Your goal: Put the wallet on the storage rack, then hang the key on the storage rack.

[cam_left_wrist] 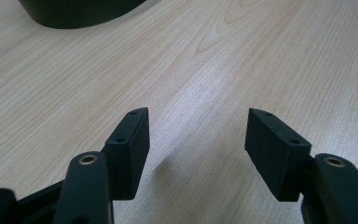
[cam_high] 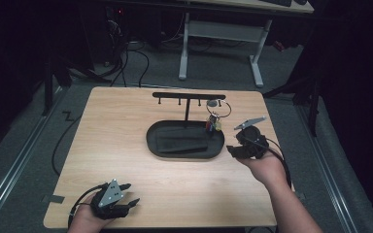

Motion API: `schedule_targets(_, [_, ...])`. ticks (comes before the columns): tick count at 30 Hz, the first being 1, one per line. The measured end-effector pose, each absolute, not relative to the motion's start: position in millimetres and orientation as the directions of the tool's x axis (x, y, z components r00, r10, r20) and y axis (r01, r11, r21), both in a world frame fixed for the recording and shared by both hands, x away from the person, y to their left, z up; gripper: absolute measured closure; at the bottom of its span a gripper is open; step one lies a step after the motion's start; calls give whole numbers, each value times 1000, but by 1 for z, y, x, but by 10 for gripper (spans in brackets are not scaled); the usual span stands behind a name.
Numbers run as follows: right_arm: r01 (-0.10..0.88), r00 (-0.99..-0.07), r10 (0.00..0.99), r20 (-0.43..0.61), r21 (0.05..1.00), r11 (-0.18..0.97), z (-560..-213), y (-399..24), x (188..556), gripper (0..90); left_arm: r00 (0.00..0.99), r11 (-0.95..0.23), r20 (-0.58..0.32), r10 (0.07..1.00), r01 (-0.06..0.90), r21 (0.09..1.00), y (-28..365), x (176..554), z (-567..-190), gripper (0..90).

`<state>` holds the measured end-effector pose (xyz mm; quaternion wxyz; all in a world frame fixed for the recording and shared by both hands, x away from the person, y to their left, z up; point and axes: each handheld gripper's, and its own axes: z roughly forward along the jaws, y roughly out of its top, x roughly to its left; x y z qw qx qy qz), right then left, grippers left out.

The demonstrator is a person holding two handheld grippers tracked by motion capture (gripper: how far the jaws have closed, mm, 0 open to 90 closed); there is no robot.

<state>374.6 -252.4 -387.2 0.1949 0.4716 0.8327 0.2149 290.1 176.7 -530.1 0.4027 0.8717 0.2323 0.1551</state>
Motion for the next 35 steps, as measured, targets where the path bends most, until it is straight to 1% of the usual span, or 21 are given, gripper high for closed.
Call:
schedule_targets(5, [688, -483, 868, -113, 564, 456, -409, -255, 361, 415, 847, -567, 74, 527, 286, 773, 176, 291, -532, 408])
schedule_targets(9, [653, -472, 874, -115, 620, 434, -433, -256, 343, 359, 847, -563, 76, 526, 281, 777, 176, 291, -531, 409])
schedule_targets(10, [638, -467, 879, -97, 651, 411, -447, -256, 334, 338, 847, -557, 70, 527, 282, 782, 176, 291, -530, 419])
schedule_targets(11, [638, -467, 879, -97, 651, 411, -447, -256, 334, 338, 846, -549, 62, 529, 286, 785, 175, 291, -530, 419])
schedule_targets(13, [626, -458, 888, -37, 695, 352, -467, -257, 321, 307, 847, -535, 44, 530, 294, 792, 175, 291, -529, 430])
schedule_targets(14, [626, -458, 888, -37, 695, 352, -467, -257, 321, 307, 846, -526, 33, 532, 299, 796, 175, 291, -529, 430])
schedule_targets(16, [601, -452, 892, -9, 736, 312, -490, -256, 307, 245, 844, -511, 10, 536, 315, 800, 174, 291, -530, 429])
schedule_targets(17, [592, -446, 895, -9, 747, 303, -497, -255, 301, 223, 842, -505, 1, 540, 322, 801, 174, 291, -531, 428])
schedule_targets(18, [592, -446, 895, -9, 747, 303, -497, -255, 301, 223, 838, -495, -8, 546, 330, 804, 175, 290, -532, 428])
schedule_targets(19, [568, -432, 901, -25, 769, 294, -505, -254, 291, 213, 836, -492, -12, 548, 334, 804, 175, 289, -532, 426])
schedule_targets(20, [549, -414, 910, -32, 789, 277, -511, -255, 282, 228, 834, -489, -12, 552, 334, 806, 175, 288, -532, 423])
schedule_targets(22, [551, -432, 901, 30, 800, 238, -509, -257, 272, 191, 829, -479, -8, 560, 331, 813, 175, 286, -530, 417])
schedule_targets(23, [526, -434, 901, 24, 819, 231, -506, -257, 268, 188, 828, -478, -3, 561, 327, 815, 175, 286, -529, 417])
schedule_targets(24, [506, -432, 902, -4, 827, 246, -506, -256, 263, 196, 829, -481, 2, 560, 322, 816, 175, 286, -529, 417])
schedule_targets(27, [506, -457, 889, -31, 812, 289, -508, -253, 263, 195, 824, -475, 13, 567, 314, 822, 174, 285, -527, 414])
schedule_targets(30, [506, -461, 887, -23, 815, 284, -510, -251, 263, 195, 815, -458, -7, 579, 332, 825, 175, 284, -527, 417])
schedule_targets(35, [513, -457, 889, -19, 811, 281, -511, -252, 262, 195, 819, -469, 13, 574, 316, 825, 175, 285, -525, 422])
